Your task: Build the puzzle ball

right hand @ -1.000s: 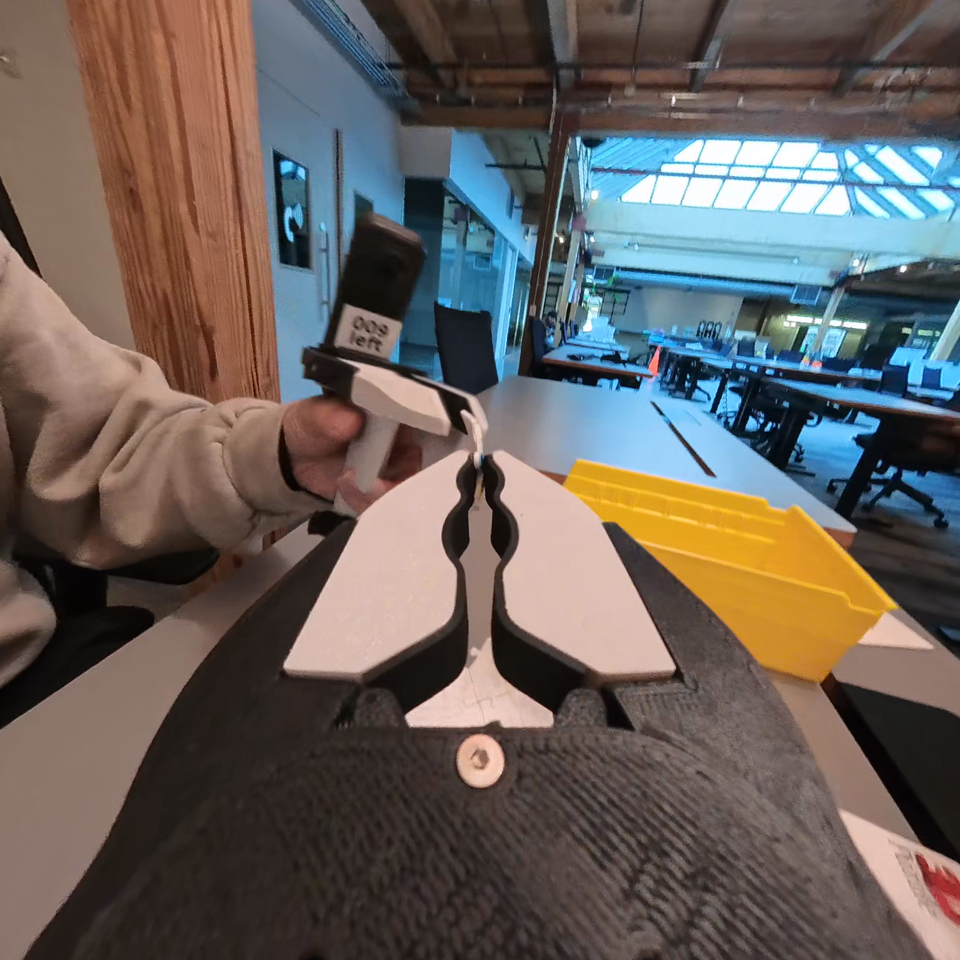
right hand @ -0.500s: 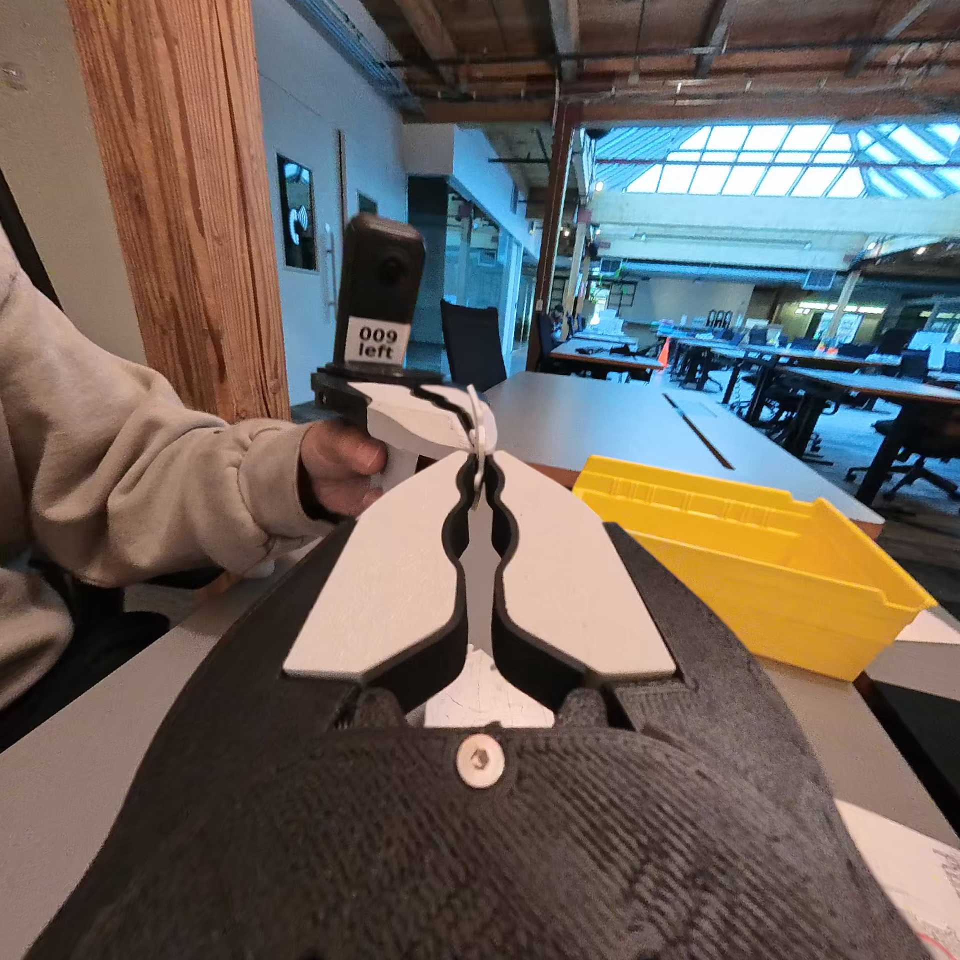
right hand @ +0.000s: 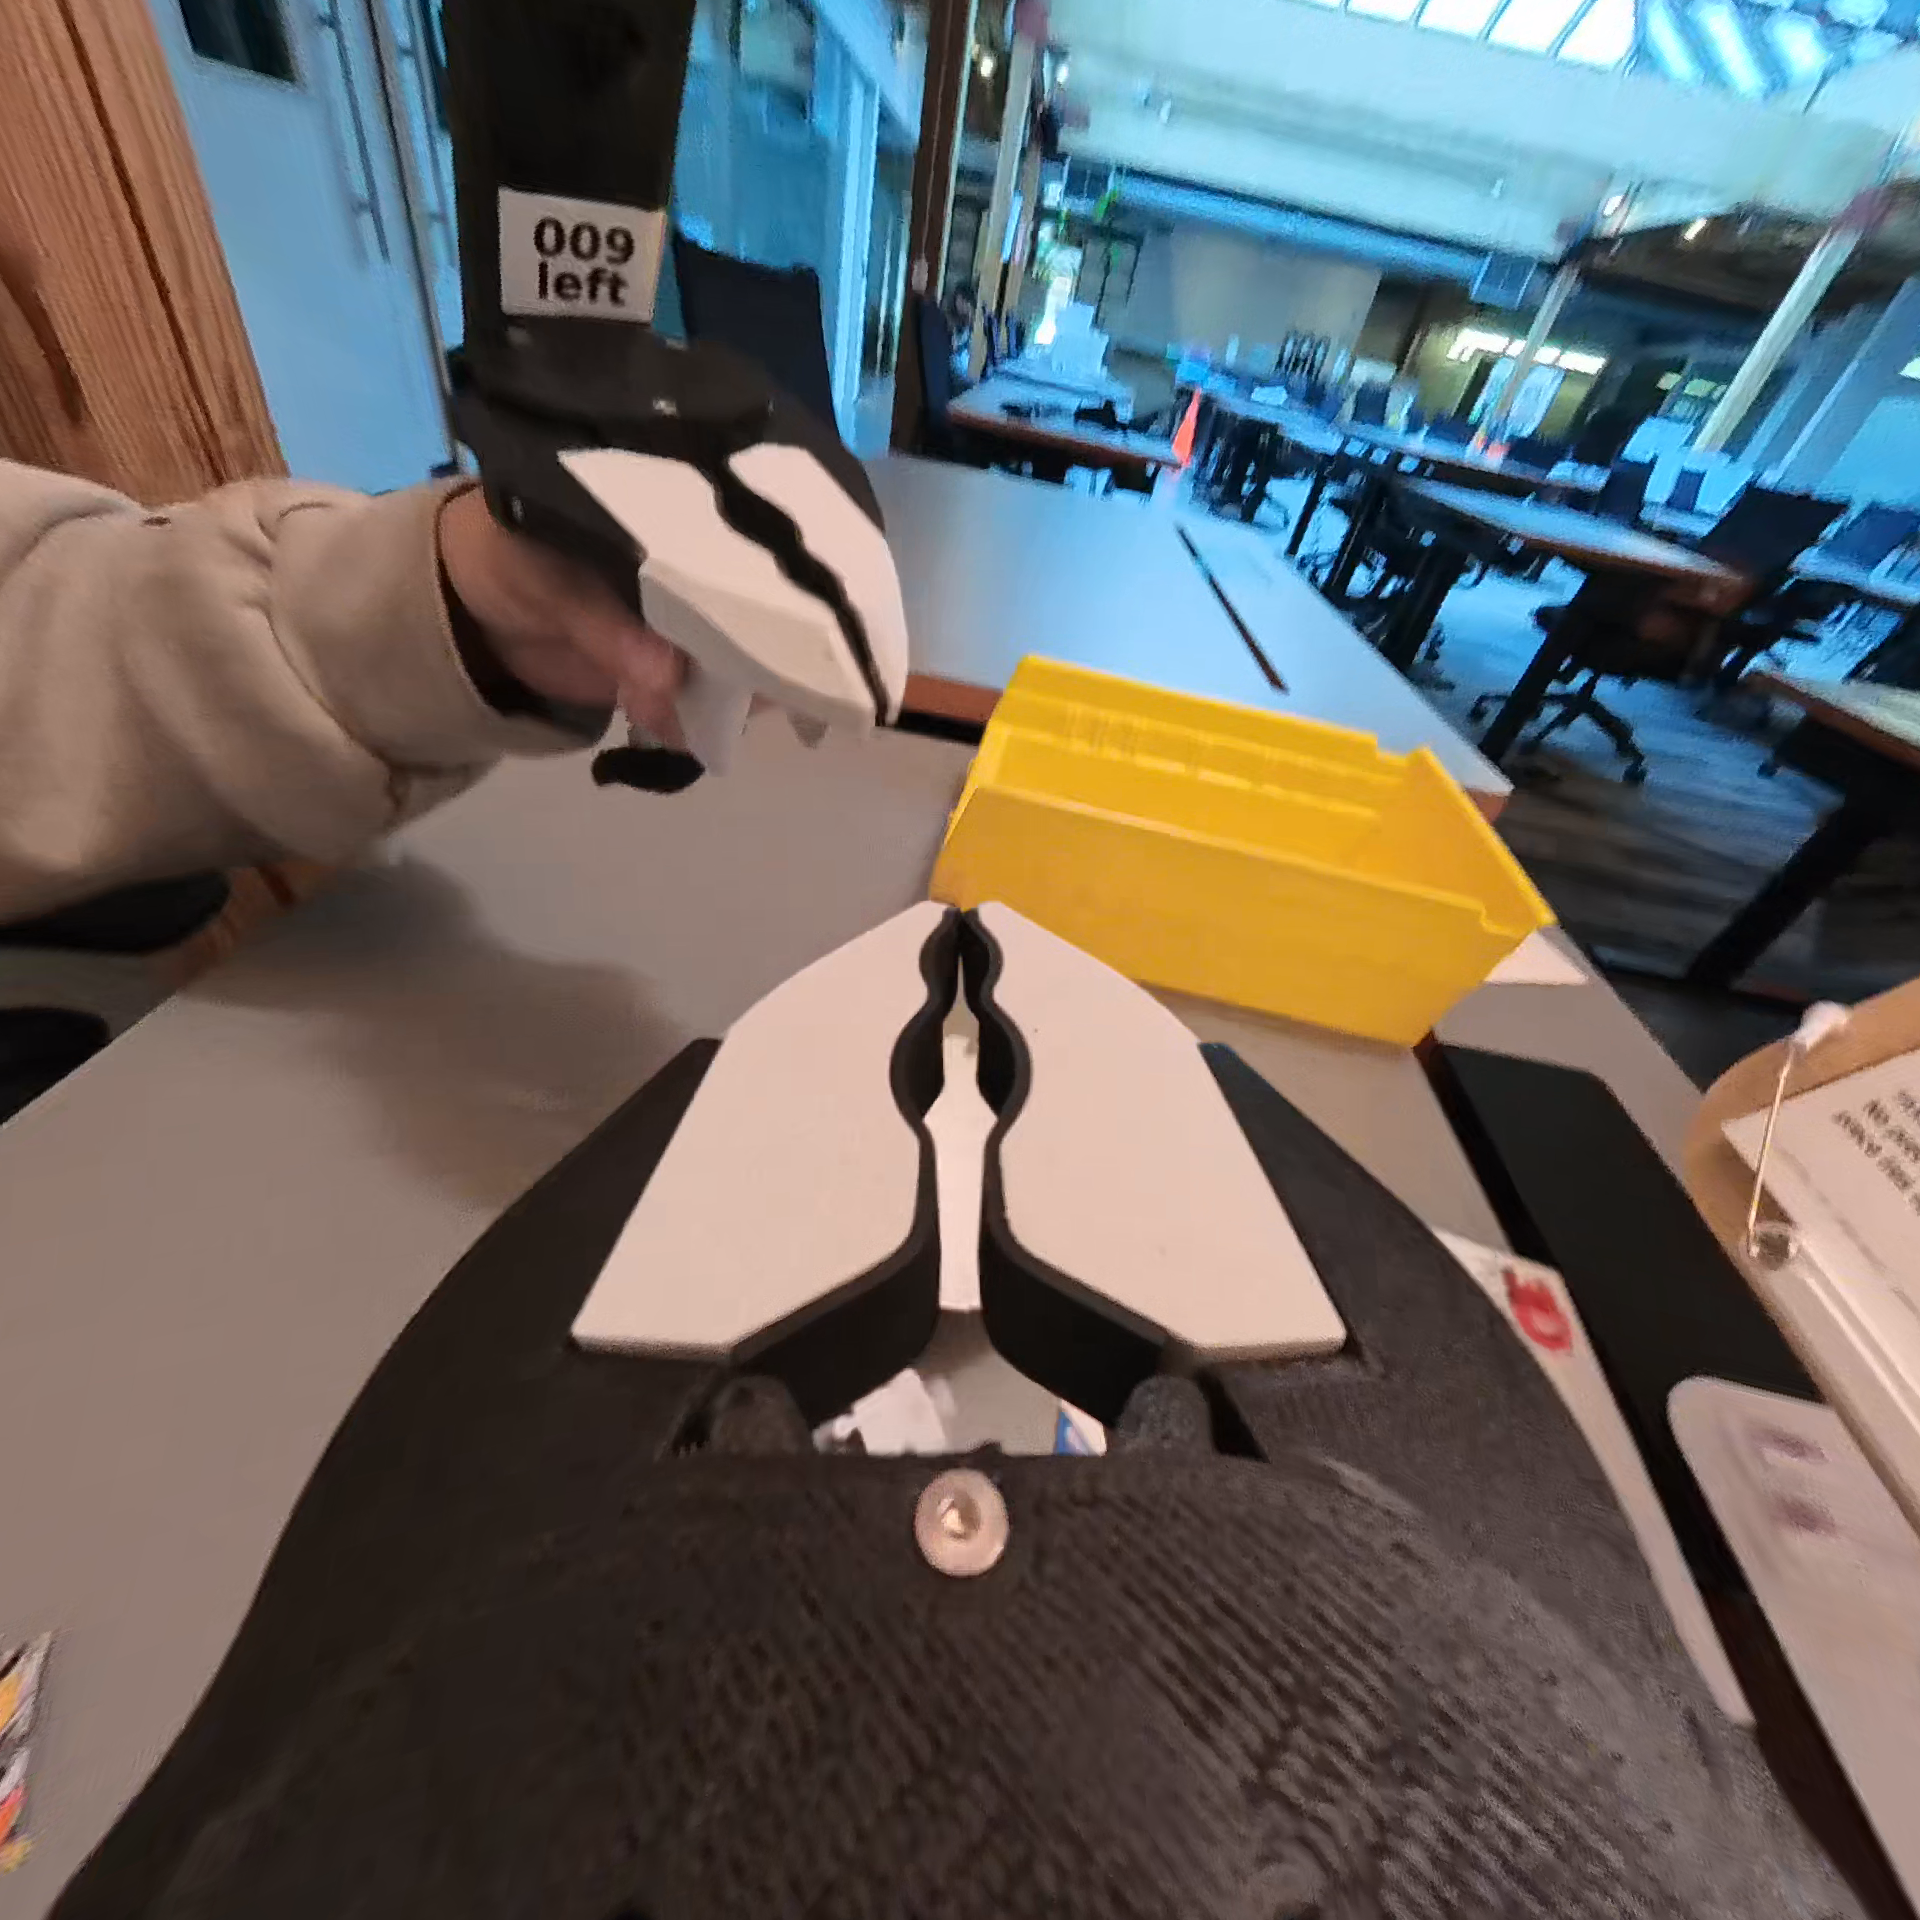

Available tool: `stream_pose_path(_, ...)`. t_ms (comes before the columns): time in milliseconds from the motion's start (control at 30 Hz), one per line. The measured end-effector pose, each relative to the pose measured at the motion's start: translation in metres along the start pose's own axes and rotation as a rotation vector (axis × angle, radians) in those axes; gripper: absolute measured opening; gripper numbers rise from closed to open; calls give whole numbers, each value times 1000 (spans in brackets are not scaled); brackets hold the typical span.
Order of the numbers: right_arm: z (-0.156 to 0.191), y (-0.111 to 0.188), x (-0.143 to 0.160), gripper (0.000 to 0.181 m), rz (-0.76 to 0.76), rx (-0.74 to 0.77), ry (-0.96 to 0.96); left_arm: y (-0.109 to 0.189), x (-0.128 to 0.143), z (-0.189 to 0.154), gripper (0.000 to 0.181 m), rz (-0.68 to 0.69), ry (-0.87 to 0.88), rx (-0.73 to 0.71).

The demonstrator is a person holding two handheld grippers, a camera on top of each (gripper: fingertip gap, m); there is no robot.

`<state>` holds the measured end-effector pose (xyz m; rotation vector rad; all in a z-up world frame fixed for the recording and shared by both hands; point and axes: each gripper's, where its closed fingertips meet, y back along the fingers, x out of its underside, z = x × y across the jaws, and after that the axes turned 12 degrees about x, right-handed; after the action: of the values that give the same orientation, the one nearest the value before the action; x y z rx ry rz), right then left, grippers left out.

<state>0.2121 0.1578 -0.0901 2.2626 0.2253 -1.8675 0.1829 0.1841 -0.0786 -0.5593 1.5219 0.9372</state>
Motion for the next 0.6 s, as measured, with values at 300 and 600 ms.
stream_pose_path(300,-40,52,106,24,567,124,-22,13,30,-4,6,99,-61,-67)
stream_pose_path(600,-45,102,188,34,964,66,183,29,65,-12,15,183,-78,-118)
